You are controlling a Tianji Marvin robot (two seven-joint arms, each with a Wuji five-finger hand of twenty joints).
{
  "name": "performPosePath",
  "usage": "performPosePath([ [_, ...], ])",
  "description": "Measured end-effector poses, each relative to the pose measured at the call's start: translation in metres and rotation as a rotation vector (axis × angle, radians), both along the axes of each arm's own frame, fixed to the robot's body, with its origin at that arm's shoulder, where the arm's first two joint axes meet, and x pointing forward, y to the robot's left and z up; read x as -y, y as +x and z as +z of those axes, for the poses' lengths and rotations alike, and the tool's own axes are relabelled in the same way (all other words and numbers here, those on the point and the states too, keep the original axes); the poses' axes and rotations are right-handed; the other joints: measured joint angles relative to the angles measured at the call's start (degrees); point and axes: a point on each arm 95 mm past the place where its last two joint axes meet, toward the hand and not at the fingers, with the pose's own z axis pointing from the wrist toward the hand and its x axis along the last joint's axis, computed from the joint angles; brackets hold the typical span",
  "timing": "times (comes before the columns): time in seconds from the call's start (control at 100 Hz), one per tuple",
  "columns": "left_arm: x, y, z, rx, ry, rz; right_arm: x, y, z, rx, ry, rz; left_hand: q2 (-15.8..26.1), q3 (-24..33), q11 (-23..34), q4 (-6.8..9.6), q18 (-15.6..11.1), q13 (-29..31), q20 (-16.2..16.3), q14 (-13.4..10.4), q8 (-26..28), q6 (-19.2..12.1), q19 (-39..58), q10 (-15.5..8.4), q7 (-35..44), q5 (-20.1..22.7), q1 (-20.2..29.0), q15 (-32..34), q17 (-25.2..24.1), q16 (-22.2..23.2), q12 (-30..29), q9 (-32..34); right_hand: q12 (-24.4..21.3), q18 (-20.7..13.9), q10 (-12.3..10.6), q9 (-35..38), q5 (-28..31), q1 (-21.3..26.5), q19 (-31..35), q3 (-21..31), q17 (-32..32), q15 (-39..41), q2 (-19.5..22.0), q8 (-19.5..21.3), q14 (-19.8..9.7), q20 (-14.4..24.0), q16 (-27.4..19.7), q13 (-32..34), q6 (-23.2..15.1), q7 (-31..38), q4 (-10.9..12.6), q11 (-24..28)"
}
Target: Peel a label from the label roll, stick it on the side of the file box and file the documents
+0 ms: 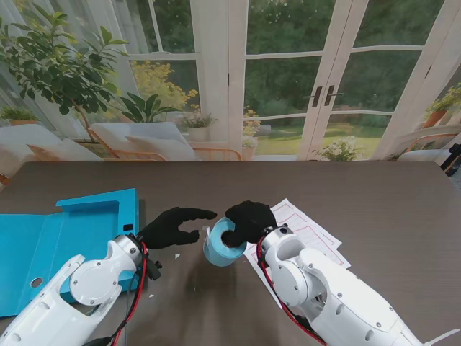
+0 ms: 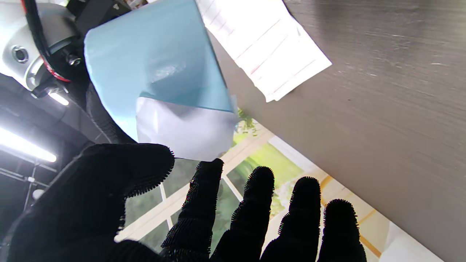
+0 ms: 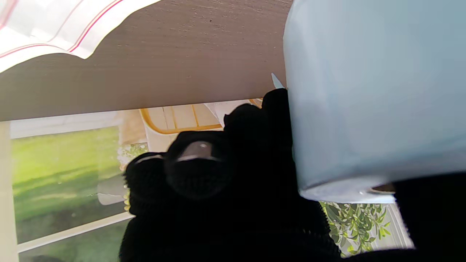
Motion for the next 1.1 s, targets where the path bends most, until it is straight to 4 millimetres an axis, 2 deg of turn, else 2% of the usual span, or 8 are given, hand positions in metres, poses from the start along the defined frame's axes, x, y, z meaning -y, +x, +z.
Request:
performPosePath([
  [0.28,0.006,0.002,-0.001,0.007,0.000,-0.026,-0.001,-0.002,0.001,-0.005,0.010,0.002,-0.72,0.91,1.32,-0.01,0.61,1.30,4.39,0.63,3.26,0.24,1.37,-0.08,4.99,1.46,0.00,3.72,1.70,1.76,2.61,1.84,0.00,0.03,0.06,0.00,0.00,0.00,-0.02,0.00,0.00,0.00,0.00,0.00,0.08,0.90,0.00,0.00,0.07,0.00,0.00,0.00],
  [0.39,0.008,0.003,-0.002,0.012,0.003,-0.030,-0.002,-0.002,0.001,-0.016,0.017,-0.003,-2.35,1.93,2.53,-0.01,0.68,1.44,5.79,0.64,5.85,1.99,1.97,-0.12,10.87,1.40,0.09,5.47,2.36,2.41,4.14,2.29,0.00,0.05,0.08,0.00,0.00,0.00,-0.02,0.00,0.00,0.00,0.00,0.00,0.10,0.93,0.00,0.00,0.08,0.00,0.00,0.00],
  [0.47,0.009,0.003,-0.004,0.015,0.009,-0.031,-0.002,-0.002,0.001,-0.022,0.020,-0.007,-3.65,5.87,4.63,4.26,0.79,2.86,7.45,0.78,8.24,2.94,3.42,-0.14,16.63,0.18,0.09,7.67,3.68,3.81,6.32,2.35,0.00,0.06,0.08,0.00,0.00,0.00,-0.02,0.00,0.00,0.00,0.00,0.00,0.10,0.95,0.00,0.00,0.09,0.00,0.00,0.00],
  [0.58,0.011,0.003,-0.006,0.031,0.015,-0.023,0.000,-0.002,0.003,-0.034,0.024,-0.018,-3.64,7.44,8.18,4.31,0.88,4.23,10.87,1.17,11.32,4.95,10.08,-0.58,25.64,-1.01,0.10,11.10,4.15,5.99,9.71,3.27,0.00,0.09,0.30,-0.01,-0.01,0.03,-0.03,0.01,0.00,0.00,0.00,0.00,0.19,0.96,0.00,0.00,0.41,-0.01,0.00,0.00],
  [0.6,0.011,0.003,-0.007,0.034,0.015,-0.020,0.001,-0.003,0.004,-0.040,0.025,-0.022,-4.12,7.98,9.19,5.52,0.88,4.37,11.07,1.23,11.88,5.12,14.25,-0.63,27.62,-1.05,0.11,12.32,3.38,6.60,10.52,4.41,0.00,0.10,0.38,-0.01,-0.02,0.14,-0.03,0.01,0.00,0.00,0.00,0.00,0.22,0.96,0.00,0.00,0.49,-0.02,0.00,0.00],
  [0.7,0.014,0.005,-0.011,0.041,0.011,-0.016,0.002,-0.009,0.012,-0.046,0.037,-0.025,-4.26,8.50,13.19,6.67,0.88,5.90,6.32,1.35,13.67,5.79,31.68,-0.63,33.14,-1.65,0.17,16.19,-0.38,8.62,13.87,5.44,0.00,0.12,0.39,-0.02,-0.02,0.27,-0.03,0.05,0.00,0.00,0.00,0.00,0.24,0.97,0.00,0.00,0.49,-0.08,0.00,0.00],
  [0.79,0.017,0.006,-0.014,0.040,0.008,-0.020,0.001,-0.011,0.013,-0.044,0.043,-0.021,-4.26,9.68,16.54,7.52,0.89,6.93,2.09,1.62,14.82,6.37,40.15,-0.75,35.79,-1.60,0.19,19.84,-0.92,10.37,16.48,6.10,0.00,0.12,0.50,-0.03,-0.02,0.29,-0.03,0.06,0.00,0.00,0.00,0.00,0.28,0.97,0.00,0.00,0.69,-0.09,0.00,0.00],
  [1.1,0.020,0.007,-0.017,0.021,-0.010,-0.036,0.003,-0.012,0.012,-0.048,0.038,-0.024,-4.26,7.45,17.36,7.41,0.91,6.51,-1.50,1.87,13.36,6.21,43.11,-0.77,32.54,-1.60,0.10,20.88,-2.20,11.04,17.34,6.11,0.00,0.18,0.65,-0.06,-0.03,0.33,-0.04,0.10,0.00,0.00,-0.05,0.00,0.37,1.00,0.00,0.00,0.91,-0.37,0.00,-0.01],
])
